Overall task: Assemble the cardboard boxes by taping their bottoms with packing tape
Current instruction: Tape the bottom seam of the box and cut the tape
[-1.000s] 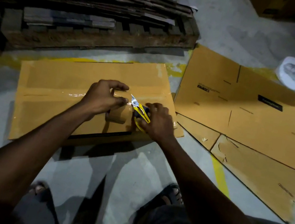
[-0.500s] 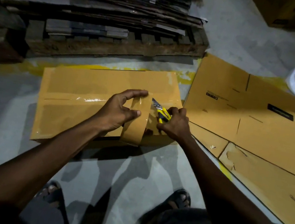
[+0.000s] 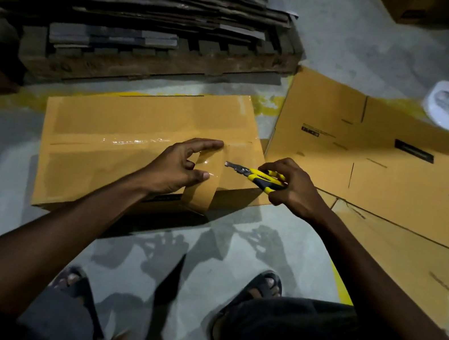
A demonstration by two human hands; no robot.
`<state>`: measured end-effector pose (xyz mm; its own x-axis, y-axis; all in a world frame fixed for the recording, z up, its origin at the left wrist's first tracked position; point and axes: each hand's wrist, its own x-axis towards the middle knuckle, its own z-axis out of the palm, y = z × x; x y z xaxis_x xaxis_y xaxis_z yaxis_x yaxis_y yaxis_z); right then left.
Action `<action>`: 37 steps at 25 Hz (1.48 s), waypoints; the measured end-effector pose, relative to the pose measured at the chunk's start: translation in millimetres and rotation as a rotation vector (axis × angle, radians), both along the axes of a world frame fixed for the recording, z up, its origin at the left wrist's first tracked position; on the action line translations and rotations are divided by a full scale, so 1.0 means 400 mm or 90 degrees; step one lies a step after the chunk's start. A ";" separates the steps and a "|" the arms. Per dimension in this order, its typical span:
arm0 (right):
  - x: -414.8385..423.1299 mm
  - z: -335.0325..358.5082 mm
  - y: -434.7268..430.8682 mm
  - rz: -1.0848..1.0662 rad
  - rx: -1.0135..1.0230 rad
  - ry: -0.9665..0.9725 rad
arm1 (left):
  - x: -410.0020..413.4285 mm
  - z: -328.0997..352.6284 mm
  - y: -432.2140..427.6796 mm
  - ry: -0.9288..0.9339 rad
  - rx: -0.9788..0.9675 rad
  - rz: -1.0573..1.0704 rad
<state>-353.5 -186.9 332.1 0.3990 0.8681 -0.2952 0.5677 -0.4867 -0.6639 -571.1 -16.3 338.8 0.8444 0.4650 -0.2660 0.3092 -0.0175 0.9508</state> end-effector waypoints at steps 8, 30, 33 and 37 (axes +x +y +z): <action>-0.014 0.004 0.024 0.037 0.015 0.047 | 0.005 -0.010 0.011 0.010 0.004 -0.008; -0.047 -0.108 0.071 0.073 0.018 -0.051 | -0.008 -0.140 0.051 0.193 0.388 -0.077; -0.048 -0.113 0.068 0.075 0.029 -0.056 | -0.016 -0.155 0.055 0.256 0.326 -0.088; -0.047 -0.131 0.057 0.084 0.011 -0.054 | -0.018 -0.153 0.052 0.274 0.124 0.009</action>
<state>-372.3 -164.0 279.5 0.3037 0.9194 -0.2499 0.6810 -0.3929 -0.6179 -578.4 4.5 277.7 0.6697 0.5514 -0.4975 0.6764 -0.1763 0.7151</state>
